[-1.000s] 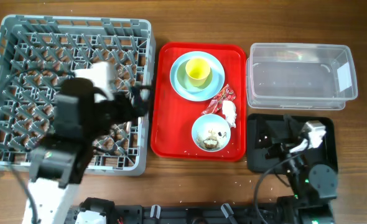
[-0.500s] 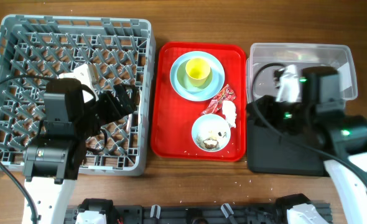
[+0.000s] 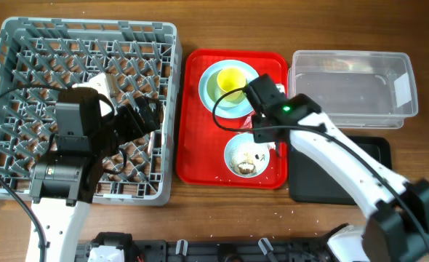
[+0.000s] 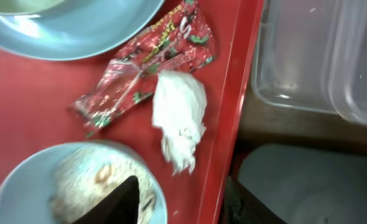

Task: Sort waste into correct bins and load items into the dishwasher rack
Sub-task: 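Reach the right gripper to the tray and grasp the white tissue, then carry the tissue to the clear plastic bin and release it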

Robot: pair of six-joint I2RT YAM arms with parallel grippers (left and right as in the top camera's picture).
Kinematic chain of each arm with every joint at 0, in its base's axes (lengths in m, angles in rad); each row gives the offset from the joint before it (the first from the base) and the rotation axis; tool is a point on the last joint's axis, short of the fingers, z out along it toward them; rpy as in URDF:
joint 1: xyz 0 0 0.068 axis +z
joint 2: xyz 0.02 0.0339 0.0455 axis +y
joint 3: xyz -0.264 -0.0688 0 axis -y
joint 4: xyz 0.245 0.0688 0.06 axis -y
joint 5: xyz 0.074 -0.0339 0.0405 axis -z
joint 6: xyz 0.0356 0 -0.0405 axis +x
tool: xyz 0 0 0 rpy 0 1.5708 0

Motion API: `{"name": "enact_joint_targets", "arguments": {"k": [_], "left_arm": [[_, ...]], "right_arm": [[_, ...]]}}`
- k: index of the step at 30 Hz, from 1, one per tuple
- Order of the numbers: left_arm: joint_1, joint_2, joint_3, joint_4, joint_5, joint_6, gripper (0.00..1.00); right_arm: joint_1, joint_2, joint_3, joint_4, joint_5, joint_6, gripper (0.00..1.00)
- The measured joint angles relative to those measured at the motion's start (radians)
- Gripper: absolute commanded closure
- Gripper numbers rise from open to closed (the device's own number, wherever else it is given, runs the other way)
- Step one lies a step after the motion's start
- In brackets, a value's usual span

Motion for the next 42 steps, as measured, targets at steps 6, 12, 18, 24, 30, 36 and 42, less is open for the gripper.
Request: {"name": "enact_joint_targets", "arguments": {"k": [6, 12, 18, 24, 30, 36, 42], "left_arm": [[0.000, 0.000, 0.000, 0.000, 0.000, 0.000, 0.00], [0.000, 0.000, 0.000, 0.000, 0.000, 0.000, 0.00], [0.000, 0.000, 0.000, 0.000, 0.000, 0.000, 0.00], [0.000, 0.000, 0.000, -0.002, 0.000, 0.000, 0.00], [0.000, 0.000, 0.000, 0.000, 0.000, 0.000, 0.00], [0.000, 0.000, 0.000, 0.000, 0.000, 0.000, 0.00], [0.000, 0.000, 0.000, 0.000, 0.000, 0.000, 0.00]], "right_arm": [[0.000, 0.163, 0.000, 0.117, 0.037, -0.020, 0.51], [-0.014, 0.237, 0.000, 0.150, 0.037, -0.020, 0.55], [-0.014, 0.237, 0.000, 0.153, 0.037, -0.021, 0.96], [-0.020, 0.215, 0.118, 0.052, 0.037, -0.027, 0.96], [-0.187, -0.108, 0.340, 0.050, 0.100, -0.039, 0.96], [-0.467, 0.017, 0.287, 0.047, 0.128, -0.039, 0.40], [-0.541, 0.104, 0.278, 0.045, 0.079, -0.162, 0.04]]}}
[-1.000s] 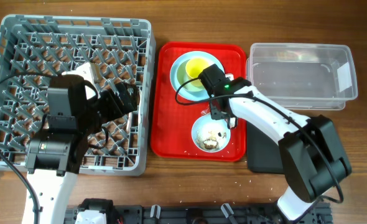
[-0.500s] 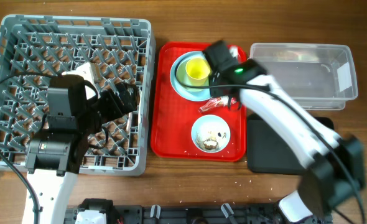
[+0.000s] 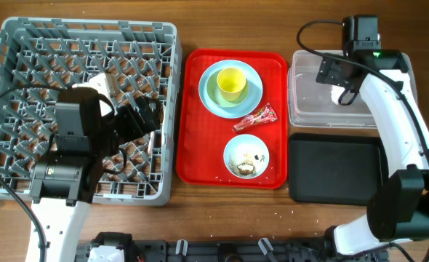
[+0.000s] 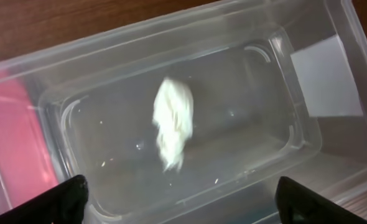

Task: Sort waste into correct bins and load items into the dishwasher rack
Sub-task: 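Carry the tissue to the clear plastic bin and release it, then grasp the red candy wrapper with the right gripper and drop it in the bin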

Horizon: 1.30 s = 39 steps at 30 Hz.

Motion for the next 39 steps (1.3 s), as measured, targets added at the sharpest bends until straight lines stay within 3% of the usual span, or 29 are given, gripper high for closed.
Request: {"name": "enact_joint_targets", "arguments": {"k": [3, 7, 9, 10, 11, 16, 17, 20, 22, 27, 34, 38, 39], "left_arm": [[0.000, 0.000, 0.000, 0.000, 0.000, 0.000, 0.00], [0.000, 0.000, 0.000, -0.001, 0.000, 0.000, 0.00], [0.000, 0.000, 0.000, 0.000, 0.000, 0.000, 0.00], [0.000, 0.000, 0.000, 0.000, 0.000, 0.000, 0.00], [0.000, 0.000, 0.000, 0.000, 0.000, 0.000, 0.00], [0.000, 0.000, 0.000, 0.000, 0.000, 0.000, 0.00], [0.000, 0.000, 0.000, 0.000, 0.000, 0.000, 0.00], [0.000, 0.000, 0.000, -0.001, 0.000, 0.000, 0.00], [0.000, 0.000, 0.000, 0.001, 0.000, 0.000, 0.00], [0.000, 0.000, 0.000, 0.000, 0.000, 0.000, 0.00], [0.000, 0.000, 0.000, 0.000, 0.000, 0.000, 0.00], [0.000, 0.000, 0.000, 0.000, 0.000, 0.000, 0.00], [0.000, 0.000, 0.000, 0.000, 0.000, 0.000, 0.00]], "right_arm": [[0.000, -0.035, 0.001, -0.055, -0.117, -0.021, 0.07], [0.001, -0.148, 0.012, -0.082, -0.578, -0.023, 0.21], [0.024, -0.172, 0.023, -0.153, -0.697, 0.005, 0.28], [0.048, -0.172, 0.023, -0.168, -0.723, 0.015, 0.38], [0.075, -0.172, 0.023, -0.179, -0.728, 0.037, 0.62], [0.346, -0.172, -0.016, -0.173, -0.509, 0.295, 0.58], [0.447, -0.171, -0.055, -0.150, -0.403, 0.380, 0.40], [0.600, -0.171, -0.156, -0.086, -0.223, 0.572, 0.51], [0.611, -0.170, -0.256, 0.009, -0.152, 0.668, 0.50], [0.610, -0.124, -0.463, 0.358, -0.102, 0.724, 0.46], [0.596, 0.071, -0.477, 0.470, -0.019, 0.731, 0.47], [0.574, 0.079, -0.480, 0.475, -0.014, 0.731, 0.48], [0.574, 0.087, -0.480, 0.475, -0.008, 0.731, 0.54]]}}
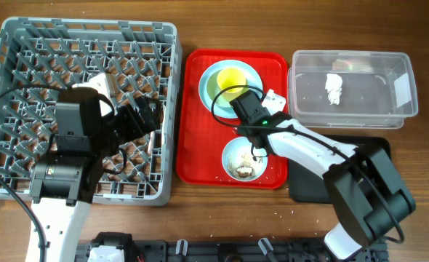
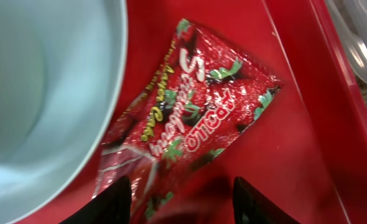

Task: Sort waste into correct bins and load items into the dishwasher rack
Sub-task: 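Grasp the red candy wrapper with the right gripper and drop it in the bin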

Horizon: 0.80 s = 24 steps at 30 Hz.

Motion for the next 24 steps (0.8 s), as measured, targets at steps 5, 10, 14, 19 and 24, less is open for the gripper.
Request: {"name": "enact_joint_targets", "arguments": {"k": [5, 10, 14, 19, 24], "left_arm": [[0.000, 0.000, 0.000, 0.000, 0.000, 0.000, 0.00], [0.000, 0.000, 0.000, 0.000, 0.000, 0.000, 0.00], [0.000, 0.000, 0.000, 0.000, 0.000, 0.000, 0.00], [0.000, 0.000, 0.000, 0.000, 0.000, 0.000, 0.00], [0.000, 0.000, 0.000, 0.000, 0.000, 0.000, 0.00]], "right_arm": [[0.000, 0.011, 0.018, -0.076, 0.030, -0.009, 0.96], [-0.005, -0.228, 0.055, -0.102, 0.026, -0.108, 0.96], [-0.102, -0.383, 0.065, -0.082, 0.060, -0.184, 0.96], [-0.433, -0.396, 0.065, -0.058, 0.086, -0.253, 0.96], [-0.582, -0.371, 0.065, -0.010, -0.056, -0.322, 0.88]]}}
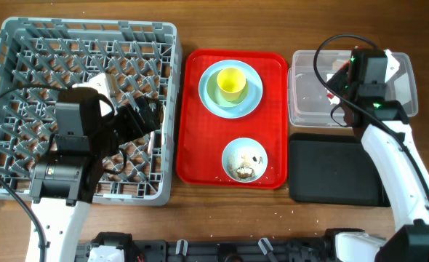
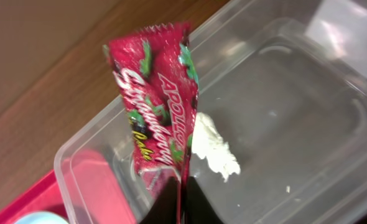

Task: Sort waste into correct bins and load items into the dishwasher rack
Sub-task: 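Grasp the red candy wrapper with the right gripper and drop it in the bin, then move the right gripper to the light-blue bowl and grip its rim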

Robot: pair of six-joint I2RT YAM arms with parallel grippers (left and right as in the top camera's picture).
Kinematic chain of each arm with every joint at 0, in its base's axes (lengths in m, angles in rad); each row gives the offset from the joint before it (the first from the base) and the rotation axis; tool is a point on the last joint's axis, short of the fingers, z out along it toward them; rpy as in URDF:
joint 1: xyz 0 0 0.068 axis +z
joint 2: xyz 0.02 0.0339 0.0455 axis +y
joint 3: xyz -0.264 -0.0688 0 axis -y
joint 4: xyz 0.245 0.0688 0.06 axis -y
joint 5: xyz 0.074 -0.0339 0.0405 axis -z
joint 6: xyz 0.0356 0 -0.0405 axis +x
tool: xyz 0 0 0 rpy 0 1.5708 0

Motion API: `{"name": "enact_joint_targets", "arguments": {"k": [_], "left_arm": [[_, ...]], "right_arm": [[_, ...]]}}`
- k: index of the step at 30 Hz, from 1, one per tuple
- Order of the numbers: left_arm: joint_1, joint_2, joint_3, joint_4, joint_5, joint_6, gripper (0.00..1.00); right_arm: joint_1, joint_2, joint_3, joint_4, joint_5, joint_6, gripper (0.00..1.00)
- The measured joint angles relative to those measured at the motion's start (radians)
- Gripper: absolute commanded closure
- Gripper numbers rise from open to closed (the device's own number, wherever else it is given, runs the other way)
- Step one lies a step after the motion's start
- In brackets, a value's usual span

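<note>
My right gripper (image 2: 180,198) is shut on a red strawberry-print snack wrapper (image 2: 155,102) and holds it over the clear plastic bin (image 2: 333,118), in which a crumpled white tissue (image 2: 213,149) lies. In the overhead view the right gripper (image 1: 343,73) hangs above the clear bin (image 1: 400,98). The red tray (image 1: 196,145) carries a light blue plate (image 1: 252,98) with a yellow cup (image 1: 231,81) on it and a dirty bowl (image 1: 245,159). My left gripper (image 1: 143,120) rests over the grey dishwasher rack (image 1: 25,44); its jaws are hard to make out.
A black bin (image 1: 336,169) lies below the clear bin at the right. A white item (image 1: 102,82) sits in the rack by the left arm. Brown wooden table (image 1: 222,218) surrounds everything.
The right gripper was open around the wrapper on the red tray; now it is shut on the wrapper and holds it over the clear bin. The left arm has not moved.
The tissue and wrapper lay on the tray beside the bowl with the right gripper over them. Then the tissue lay in the clear bin under the open right gripper. Then that gripper stood around the wrapper on the tray, and now holds it over the clear bin.
</note>
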Motion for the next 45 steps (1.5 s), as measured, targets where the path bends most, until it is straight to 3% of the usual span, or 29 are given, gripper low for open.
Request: {"name": "enact_joint_targets", "arguments": {"k": [1, 2, 3, 6, 9, 12, 14, 18, 19, 24, 25, 28, 30, 31, 33, 39, 45], "left_arm": [[0.000, 0.000, 0.000, 0.000, 0.000, 0.000, 0.00], [0.000, 0.000, 0.000, 0.000, 0.000, 0.000, 0.00], [0.000, 0.000, 0.000, 0.000, 0.000, 0.000, 0.00], [0.000, 0.000, 0.000, 0.000, 0.000, 0.000, 0.00], [0.000, 0.000, 0.000, 0.000, 0.000, 0.000, 0.00], [0.000, 0.000, 0.000, -0.001, 0.000, 0.000, 0.00], [0.000, 0.000, 0.000, -0.001, 0.000, 0.000, 0.00], [0.000, 0.001, 0.000, 0.000, 0.000, 0.000, 0.00], [0.000, 0.001, 0.000, 0.000, 0.000, 0.000, 0.00], [0.000, 0.001, 0.000, 0.000, 0.000, 0.000, 0.00], [0.000, 0.001, 0.000, 0.000, 0.000, 0.000, 0.00], [0.000, 0.001, 0.000, 0.000, 0.000, 0.000, 0.00], [0.000, 0.001, 0.000, 0.000, 0.000, 0.000, 0.00], [0.000, 0.001, 0.000, 0.000, 0.000, 0.000, 0.00], [0.000, 0.001, 0.000, 0.000, 0.000, 0.000, 0.00], [0.000, 0.001, 0.000, 0.000, 0.000, 0.000, 0.00], [0.000, 0.001, 0.000, 0.000, 0.000, 0.000, 0.00]], "right_arm": [[0.000, 0.018, 0.000, 0.001, -0.021, -0.015, 0.72], [0.000, 0.035, 0.000, 0.001, -0.038, -0.026, 0.45], [0.000, 0.047, 0.000, 0.002, -0.050, -0.034, 0.25], [0.000, 0.070, 0.000, 0.001, -0.095, -0.058, 0.20], [-0.001, 0.053, 0.001, -0.001, -0.187, -0.153, 0.20], [-0.001, -0.122, 0.023, -0.027, -0.454, -0.272, 0.22], [0.000, -0.231, 0.049, -0.132, -0.613, -0.304, 0.27], [0.076, -0.290, 0.053, -0.409, -0.756, -0.328, 0.85], [0.116, -0.288, 0.046, -0.429, -0.772, -0.328, 0.95], [0.409, -0.281, 0.005, -0.437, -0.763, -0.301, 0.95], [0.541, -0.281, 0.005, -0.430, -0.662, -0.246, 0.93], [0.720, -0.263, 0.005, -0.397, -0.470, -0.141, 0.88], [0.850, -0.204, 0.004, -0.370, -0.356, -0.078, 0.79], [0.897, -0.156, 0.004, -0.364, -0.306, -0.053, 0.70], [0.947, -0.060, 0.004, -0.358, -0.233, -0.014, 0.65], [0.964, 0.199, 0.001, -0.302, -0.124, 0.005, 0.65], [0.964, 0.210, 0.001, -0.301, -0.074, 0.007, 0.66]]}}
